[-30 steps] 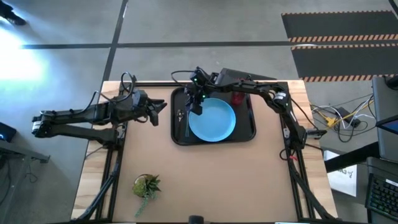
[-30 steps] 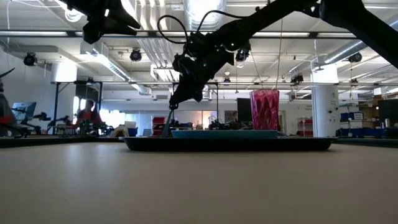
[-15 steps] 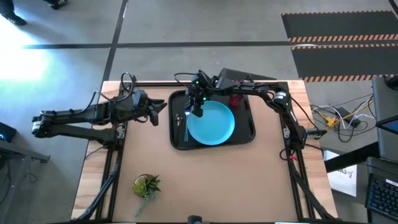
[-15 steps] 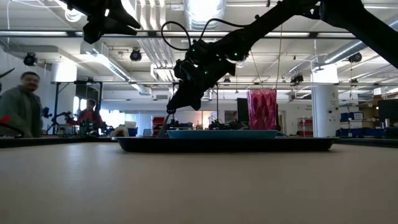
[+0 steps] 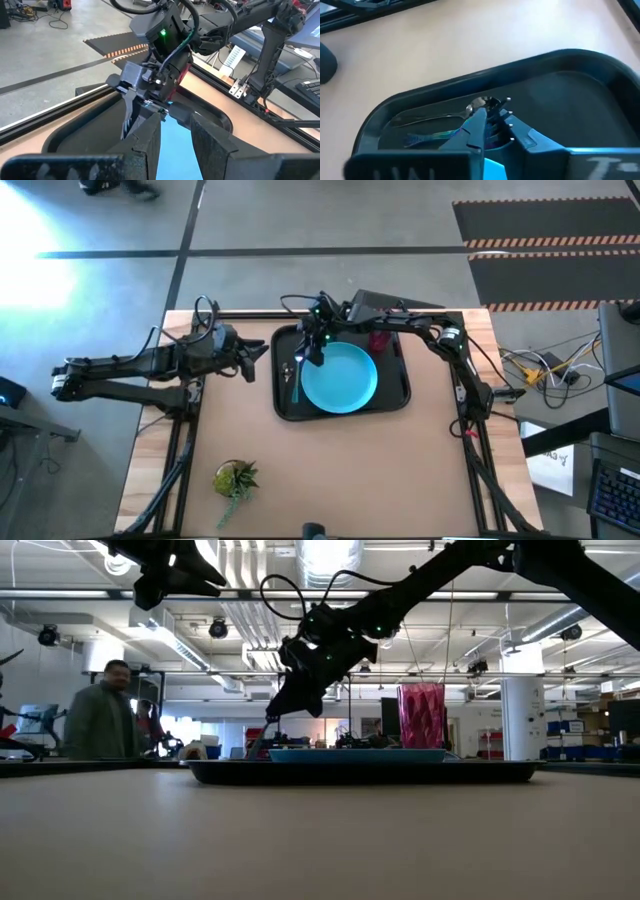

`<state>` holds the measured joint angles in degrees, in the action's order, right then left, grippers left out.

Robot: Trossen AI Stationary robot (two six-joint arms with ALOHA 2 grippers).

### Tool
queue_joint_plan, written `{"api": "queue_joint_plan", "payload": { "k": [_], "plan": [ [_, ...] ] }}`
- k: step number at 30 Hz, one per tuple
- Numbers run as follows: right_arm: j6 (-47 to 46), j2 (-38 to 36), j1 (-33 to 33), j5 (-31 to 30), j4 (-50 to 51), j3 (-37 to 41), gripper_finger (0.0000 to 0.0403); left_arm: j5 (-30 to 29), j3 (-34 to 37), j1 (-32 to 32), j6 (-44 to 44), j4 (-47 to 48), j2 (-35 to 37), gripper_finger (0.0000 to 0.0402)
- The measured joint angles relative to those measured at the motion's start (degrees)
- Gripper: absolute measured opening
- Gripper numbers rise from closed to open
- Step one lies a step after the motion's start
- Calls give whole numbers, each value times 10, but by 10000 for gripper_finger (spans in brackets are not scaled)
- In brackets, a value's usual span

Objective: Pick and place plate/cup/fork/spoon on tray
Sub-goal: Put the blue fork between the black spoon and the blue plate on the black tray

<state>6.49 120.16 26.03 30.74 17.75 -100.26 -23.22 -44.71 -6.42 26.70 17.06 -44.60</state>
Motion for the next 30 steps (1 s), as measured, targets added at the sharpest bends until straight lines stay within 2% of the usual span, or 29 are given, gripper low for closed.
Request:
{"api": "queue_joint_plan", "payload": {
  "k": [7, 12, 30],
  "plan": [
    [8, 0, 0, -1, 32, -1, 90, 0, 0, 0, 2, 0, 0, 89],
    [11, 0, 0, 0, 27, -1, 114, 0, 0, 0, 1, 0, 0, 89],
    [11, -10, 0, -7, 7, -4, 130, 0, 0, 0, 1, 0, -3, 89]
  ]
}}
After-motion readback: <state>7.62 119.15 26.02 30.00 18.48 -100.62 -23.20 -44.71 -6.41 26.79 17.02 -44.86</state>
